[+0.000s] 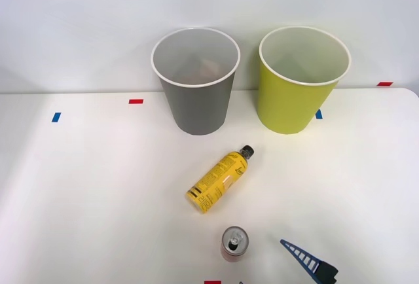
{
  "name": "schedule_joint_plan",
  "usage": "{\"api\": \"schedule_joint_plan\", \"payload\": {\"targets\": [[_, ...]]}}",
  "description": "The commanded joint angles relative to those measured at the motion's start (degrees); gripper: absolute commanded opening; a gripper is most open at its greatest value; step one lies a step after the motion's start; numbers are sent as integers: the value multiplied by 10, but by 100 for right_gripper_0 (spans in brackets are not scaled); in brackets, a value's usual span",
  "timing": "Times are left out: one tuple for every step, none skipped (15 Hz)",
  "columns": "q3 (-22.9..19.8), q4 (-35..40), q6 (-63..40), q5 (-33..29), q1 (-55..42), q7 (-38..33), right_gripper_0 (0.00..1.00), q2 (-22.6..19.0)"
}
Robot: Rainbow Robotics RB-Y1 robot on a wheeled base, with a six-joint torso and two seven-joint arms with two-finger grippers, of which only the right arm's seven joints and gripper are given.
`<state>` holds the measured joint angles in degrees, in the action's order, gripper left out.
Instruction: Put cans in the gray bin, plastic bottles in the light green bin
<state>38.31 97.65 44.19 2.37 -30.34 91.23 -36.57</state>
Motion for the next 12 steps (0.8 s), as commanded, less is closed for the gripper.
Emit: {"api": "schedule_joint_plan", "payload": {"targets": [[3,0,-37,-4,26,4,100,16],[6,0,-52,-8,35,4,100,22],[12,0,-65,-8,43,4,100,26],[18,0,-78,-8,51,4,100,29],[24,0,-89,-8,57,4,100,35],[27,0,-97,-8,60,4,100,41],[28,0,-106,-8,63,4,100,45],[28,0,-117,-8,65,4,100,48],[28,0,-123,-9,70,5,100,53],[29,-1,-126,-8,72,6,100,57],[30,-1,-132,-9,76,7,100,62],[32,-1,-142,-9,82,7,100,64]]}}
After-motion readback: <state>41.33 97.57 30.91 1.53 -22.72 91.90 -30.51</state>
